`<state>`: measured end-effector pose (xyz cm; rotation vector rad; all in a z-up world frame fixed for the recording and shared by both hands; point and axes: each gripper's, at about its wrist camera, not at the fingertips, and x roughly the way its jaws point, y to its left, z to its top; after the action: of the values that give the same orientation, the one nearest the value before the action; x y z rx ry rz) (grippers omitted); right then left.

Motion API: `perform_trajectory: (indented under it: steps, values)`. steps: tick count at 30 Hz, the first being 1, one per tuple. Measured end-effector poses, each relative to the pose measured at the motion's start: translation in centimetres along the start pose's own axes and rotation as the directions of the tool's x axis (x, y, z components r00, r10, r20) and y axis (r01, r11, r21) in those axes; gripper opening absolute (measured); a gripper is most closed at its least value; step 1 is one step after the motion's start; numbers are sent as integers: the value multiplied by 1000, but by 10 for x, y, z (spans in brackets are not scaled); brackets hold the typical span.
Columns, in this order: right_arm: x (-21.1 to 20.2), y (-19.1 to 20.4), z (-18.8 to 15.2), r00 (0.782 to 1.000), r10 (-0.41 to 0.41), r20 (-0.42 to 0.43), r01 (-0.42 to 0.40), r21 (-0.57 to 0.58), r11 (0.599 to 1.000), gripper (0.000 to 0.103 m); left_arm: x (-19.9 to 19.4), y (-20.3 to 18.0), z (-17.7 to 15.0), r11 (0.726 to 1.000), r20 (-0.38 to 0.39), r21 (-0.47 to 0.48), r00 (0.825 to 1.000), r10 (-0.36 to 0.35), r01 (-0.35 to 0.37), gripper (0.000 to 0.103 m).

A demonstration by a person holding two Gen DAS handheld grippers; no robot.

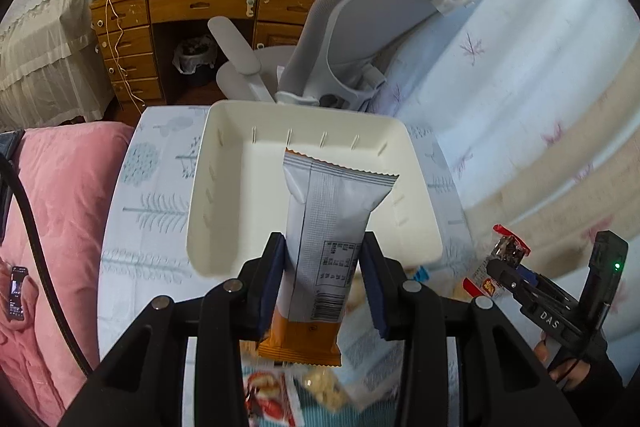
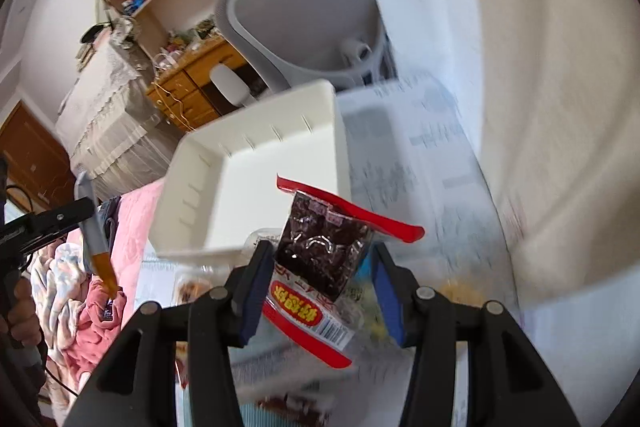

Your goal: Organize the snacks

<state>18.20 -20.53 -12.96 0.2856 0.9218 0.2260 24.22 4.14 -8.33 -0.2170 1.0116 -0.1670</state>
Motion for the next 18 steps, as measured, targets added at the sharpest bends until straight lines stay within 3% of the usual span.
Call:
perform_trajectory:
  steps: [9, 12, 16, 18]
  values:
    - [27, 8, 31, 995, 59, 79, -56, -40, 998, 50, 31, 4, 24, 998, 45, -58, 999, 7, -4, 36]
    - [34, 9, 35, 994, 70, 79, -66, -43, 997, 53, 38, 3, 28, 997, 55, -71, 998, 40, -36, 39]
    - [45, 8, 36, 998, 62, 27, -61, -36, 998, 56, 46, 0, 28, 987, 31, -61, 988, 153, -151, 57]
    - [47, 7, 35, 999, 50, 15, -50, -21, 999, 72, 43, 1, 24, 984, 32, -56, 985, 169, -167, 62]
